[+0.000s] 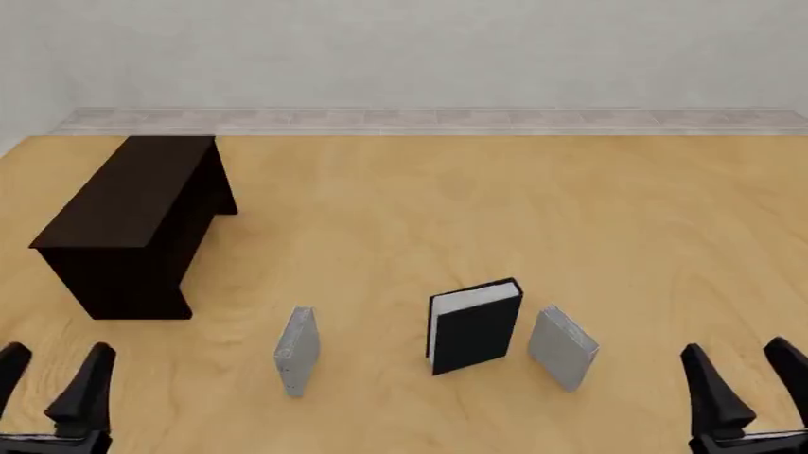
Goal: Pick up the book in the middle and place it on the cabinet shelf.
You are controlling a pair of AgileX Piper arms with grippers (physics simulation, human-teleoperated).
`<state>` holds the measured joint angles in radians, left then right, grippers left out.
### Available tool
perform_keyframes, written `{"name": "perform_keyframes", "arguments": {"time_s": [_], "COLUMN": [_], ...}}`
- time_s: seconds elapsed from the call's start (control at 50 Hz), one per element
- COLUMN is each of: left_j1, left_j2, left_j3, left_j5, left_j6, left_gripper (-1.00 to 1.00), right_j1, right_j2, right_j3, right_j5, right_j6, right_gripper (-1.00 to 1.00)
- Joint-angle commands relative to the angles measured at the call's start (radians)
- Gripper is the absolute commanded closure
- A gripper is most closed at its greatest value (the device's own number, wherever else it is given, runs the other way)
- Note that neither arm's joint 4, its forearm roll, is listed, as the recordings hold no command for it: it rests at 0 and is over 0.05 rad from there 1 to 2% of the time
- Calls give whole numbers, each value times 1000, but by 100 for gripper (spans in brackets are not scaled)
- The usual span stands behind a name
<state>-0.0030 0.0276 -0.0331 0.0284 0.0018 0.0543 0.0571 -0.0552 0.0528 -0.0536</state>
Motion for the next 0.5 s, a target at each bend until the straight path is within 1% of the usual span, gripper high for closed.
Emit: {"name": "perform_keyframes", "arguments": {"time_s": [0.02,0.1,0.16,0.28,0.32,0.34,0.4,0.5], "left_j1": [-40,-48,-53,-107,-122,-145,-158,-180], "left_j2": [-26,-27,-27,-27,-27,-27,-27,-26], "left_j3": [-25,-80,-94,-183,-195,-219,-242,-300], "left_j5": [1,35,40,115,128,155,172,226], "left_j6": [12,12,12,-29,-30,-26,-23,-42], "left_gripper": [-100,-100,-100,-100,-100,-100,-100,-100], "right_j1": [-55,-55,-55,-56,-56,-57,-57,-57], "right_j2": [-45,-47,-44,-36,-34,-31,-30,-26], "right_j3": [51,52,52,52,52,51,51,52], "right_j5": [-58,-60,-61,-64,-65,-67,-69,-71], "right_j6": [58,63,64,64,65,66,67,68], "right_gripper": [-100,-100,-100,-100,-100,-100,-100,-100]}}
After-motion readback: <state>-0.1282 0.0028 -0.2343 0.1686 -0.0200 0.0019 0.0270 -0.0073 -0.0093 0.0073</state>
